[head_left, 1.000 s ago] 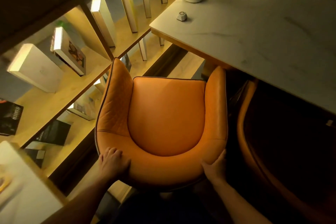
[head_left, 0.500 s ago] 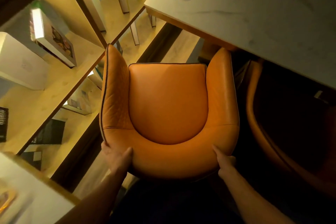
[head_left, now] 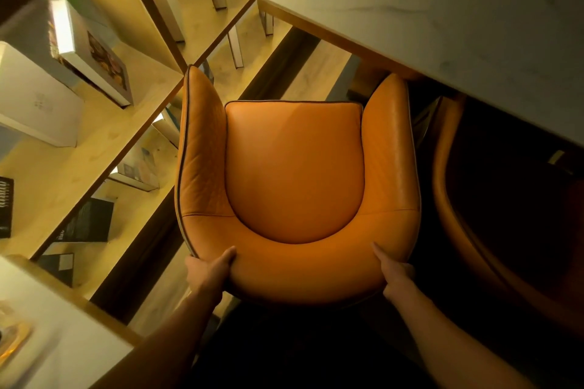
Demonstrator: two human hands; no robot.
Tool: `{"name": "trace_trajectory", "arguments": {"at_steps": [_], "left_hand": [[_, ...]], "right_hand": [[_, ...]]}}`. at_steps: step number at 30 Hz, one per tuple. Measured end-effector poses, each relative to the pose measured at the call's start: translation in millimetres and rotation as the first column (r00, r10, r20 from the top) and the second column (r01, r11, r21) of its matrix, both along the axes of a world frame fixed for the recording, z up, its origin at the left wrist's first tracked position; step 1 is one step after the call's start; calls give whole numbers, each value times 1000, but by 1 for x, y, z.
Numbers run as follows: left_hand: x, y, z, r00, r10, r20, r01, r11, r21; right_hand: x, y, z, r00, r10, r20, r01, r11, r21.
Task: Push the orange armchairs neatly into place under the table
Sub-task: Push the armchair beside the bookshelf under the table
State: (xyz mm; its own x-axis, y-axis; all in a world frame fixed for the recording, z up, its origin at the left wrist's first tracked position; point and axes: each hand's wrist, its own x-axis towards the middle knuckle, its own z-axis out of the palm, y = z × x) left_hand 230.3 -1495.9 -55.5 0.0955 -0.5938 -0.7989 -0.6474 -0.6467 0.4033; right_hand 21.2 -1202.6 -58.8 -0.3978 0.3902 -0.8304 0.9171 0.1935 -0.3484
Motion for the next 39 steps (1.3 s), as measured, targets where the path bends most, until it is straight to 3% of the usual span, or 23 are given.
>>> {"name": "trace_trajectory", "arguments": {"at_steps": [8,18,24,39], "left_hand": [[7,2,6,996,74,-58,-67,990,122],[14,4,-3,989,88,-121,-67,983,171],[9,13,-3,988,138,-68,-120,968,219],[11,15,-18,999,-25,32,21,993,113]], "right_hand": [[-1,3,3,1000,20,11,-20,999,-24],[-5,9,9,995,85,48,-80,991,-111],[-8,9,14,993,94,69,-80,980,-183],[-6,11,11,997,65,42,-58,989,-136]]}}
